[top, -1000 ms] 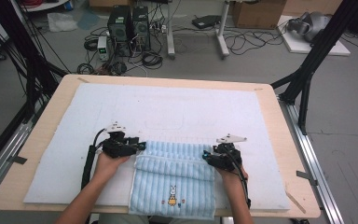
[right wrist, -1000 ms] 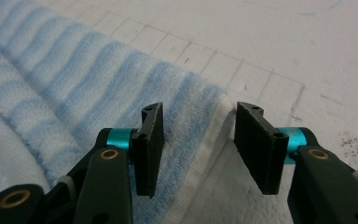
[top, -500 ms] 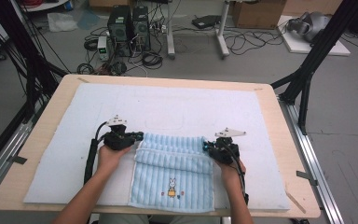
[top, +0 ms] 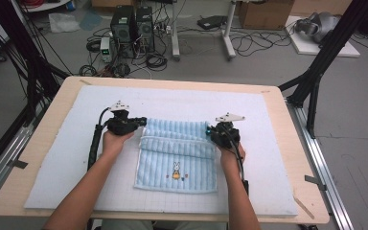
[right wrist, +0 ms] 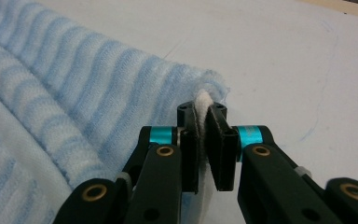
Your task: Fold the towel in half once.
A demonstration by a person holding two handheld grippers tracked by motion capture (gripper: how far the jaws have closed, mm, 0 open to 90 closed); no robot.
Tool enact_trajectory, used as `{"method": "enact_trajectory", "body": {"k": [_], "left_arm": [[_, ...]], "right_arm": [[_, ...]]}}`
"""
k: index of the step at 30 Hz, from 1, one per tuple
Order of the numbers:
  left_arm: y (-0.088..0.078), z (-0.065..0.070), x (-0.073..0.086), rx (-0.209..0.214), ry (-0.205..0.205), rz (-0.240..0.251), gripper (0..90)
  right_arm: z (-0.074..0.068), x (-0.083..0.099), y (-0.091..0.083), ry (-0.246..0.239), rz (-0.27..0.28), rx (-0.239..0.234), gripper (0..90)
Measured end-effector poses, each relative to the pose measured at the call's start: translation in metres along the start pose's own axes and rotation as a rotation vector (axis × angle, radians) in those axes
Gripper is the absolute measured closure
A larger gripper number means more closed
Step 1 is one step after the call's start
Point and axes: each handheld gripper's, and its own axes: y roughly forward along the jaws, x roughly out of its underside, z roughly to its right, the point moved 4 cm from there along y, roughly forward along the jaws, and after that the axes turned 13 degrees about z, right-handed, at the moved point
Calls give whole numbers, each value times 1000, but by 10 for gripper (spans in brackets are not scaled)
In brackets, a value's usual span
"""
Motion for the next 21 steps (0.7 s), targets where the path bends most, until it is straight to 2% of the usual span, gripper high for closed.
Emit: {"method": "enact_trajectory", "body": {"k": [2, 6, 11, 14, 17, 18, 19, 20, 21], "left_arm": [[3, -2, -2, 1, 7, 24, 866], [12, -6, 3, -11, 37, -13, 865], [17, -14, 8, -20, 17, -2, 865], [19, -16, 8, -29, 24, 6, 864], [20, -15, 9, -32, 25, 4, 852], [20, -15, 8, -44, 21, 5, 799], [19, -16, 8, -64, 2, 5, 672], [16, -18, 6, -69, -15, 9, 593], [13, -19, 5, -69, -27, 9, 582]], "right_arm": [[4, -2, 6, -2, 0, 10, 839], [7, -4, 17, -19, -4, 38, 839], [8, -2, 26, -13, -14, 54, 839], [8, -2, 30, -23, -18, 61, 838], [10, -1, 34, -12, -37, 66, 825], [11, -1, 34, -5, -36, 68, 800], [11, -2, 34, 5, -30, 75, 744], [11, -3, 32, 15, -22, 78, 703], [12, -4, 31, 29, -16, 70, 659]]}}
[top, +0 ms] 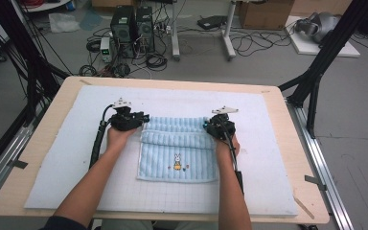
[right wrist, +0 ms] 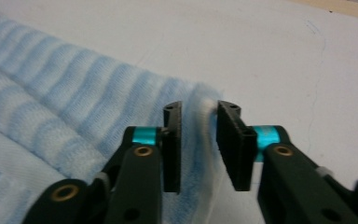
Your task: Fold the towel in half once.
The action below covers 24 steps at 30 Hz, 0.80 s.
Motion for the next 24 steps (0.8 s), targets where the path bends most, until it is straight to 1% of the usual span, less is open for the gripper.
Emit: {"method": "enact_trajectory", "body": {"k": [1, 3, 4, 5, 6, 9, 10, 12, 13, 14, 15, 17, 18, 19, 21, 22, 24], "left_arm": [[-3, -1, -2, 3, -8, 0, 570], [-8, 0, -5, 16, -23, 9, 553], [-10, 1, -6, 29, -19, 10, 552], [-12, 3, -6, 34, -14, 10, 551], [-14, 5, -7, 43, -15, 11, 544], [-22, 9, -8, 71, -24, 13, 514], [-25, 12, -9, 83, -21, 16, 512], [-31, 15, -9, 91, -7, 33, 512], [-35, 17, -8, 101, -7, 33, 512], [-38, 18, -6, 105, -11, 35, 508], [-42, 21, -3, 112, -2, 41, 500], [-48, 25, 3, 124, 24, 38, 510], [-50, 27, 5, 131, 22, 38, 510], [-52, 28, 6, 136, 21, 24, 514], [-54, 29, 8, 144, 27, 32, 514], [-54, 29, 9, 142, 23, 32, 526], [-54, 29, 11, 145, 19, 16, 546]], "right_arm": [[1, -1, -2, 11, 4, -1, 627], [1, -4, -9, 22, 16, -14, 613], [2, -6, -12, 15, 27, -10, 600], [1, -8, -15, 24, 40, -12, 577], [1, -10, -19, 34, 53, -14, 565], [-1, -15, -28, 36, 84, -31, 559], [-2, -15, -31, 33, 86, -39, 559], [-5, -14, -35, 23, 82, -53, 558], [-6, -13, -38, 20, 86, -57, 557], [-7, -13, -41, 27, 88, -61, 546], [-7, -12, -43, 38, 81, -68, 534], [-9, -14, -48, 34, 81, -77, 534], [-11, -15, -51, 26, 87, -80, 534], [-12, -17, -53, 20, 90, -84, 535], [-13, -17, -56, 15, 84, -91, 535], [-15, -17, -57, 19, 77, -96, 534], [-16, -16, -60, 8, 71, -102, 534]]}}
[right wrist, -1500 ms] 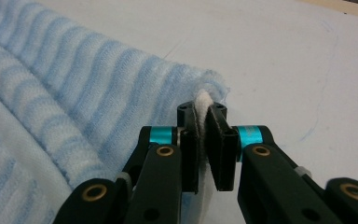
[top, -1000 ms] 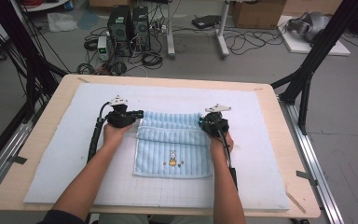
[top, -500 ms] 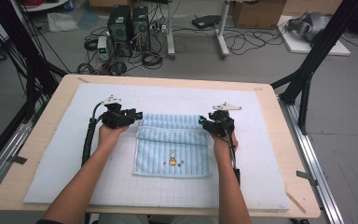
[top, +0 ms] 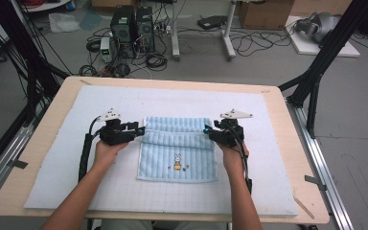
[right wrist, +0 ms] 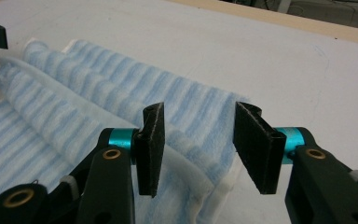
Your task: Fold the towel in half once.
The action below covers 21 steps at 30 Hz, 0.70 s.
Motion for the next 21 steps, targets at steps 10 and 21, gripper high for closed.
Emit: {"method": "enact_trajectory", "body": {"k": [10, 21], "left_arm": [[4, 7, 8, -2, 19, -24, 836], [-10, 18, 6, 40, 18, 16, 849]], "right_arm": [[7, 23, -19, 72, -16, 2, 495], [1, 23, -26, 79, 10, -19, 634]]}}
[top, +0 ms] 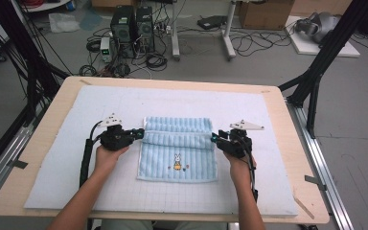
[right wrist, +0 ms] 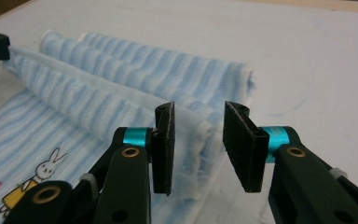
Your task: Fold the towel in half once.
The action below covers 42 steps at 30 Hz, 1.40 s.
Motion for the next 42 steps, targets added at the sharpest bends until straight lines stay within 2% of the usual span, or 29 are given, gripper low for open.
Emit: {"method": "enact_trajectory", "body": {"k": [2, 5, 6, 7, 9, 10, 15, 22, 26, 32, 35, 38, 40, 42], "left_arm": [[-2, 2, 0, 7, -6, 10, 849], [-4, 4, 0, 13, -9, 14, 849], [-5, 5, 0, 15, -10, 15, 849], [-6, 5, 0, 20, -13, 17, 849], [-8, 7, 1, 26, -14, 18, 850], [-10, 7, 1, 28, -14, 17, 850], [-17, 14, 4, 44, -24, 38, 850], [-30, 22, 11, 70, -41, 44, 850], [-37, 29, 16, 88, -34, 31, 850], [-51, 41, 19, 116, -29, 51, 850], [-58, 49, 21, 125, -8, 50, 850], [-62, 55, 25, 134, -3, 46, 850], [-62, 57, 28, 131, 8, 40, 850], [-63, 57, 32, 130, 12, 27, 850]], "right_arm": [[-1, 3, 6, -17, -29, 22, 626], [2, 7, 13, 14, -37, 42, 651], [3, 8, 15, 23, -37, 39, 690], [3, 9, 15, 31, -41, 25, 766], [1, 11, 16, 14, -59, 14, 865], [0, 11, 15, 0, -63, 10, 877], [-7, 13, 4, -30, -43, -13, 883], [-14, 20, -18, -33, -10, -31, 884], [-19, 28, -33, -24, 21, -45, 885], [-24, 37, -54, -24, 56, -49, 897], [-29, 40, -63, -28, 63, -53, 897], [-32, 41, -69, -37, 65, -46, 894], [-33, 45, -69, -35, 39, -40, 853], [-33, 49, -66, -65, -2, -16, 783]]}}
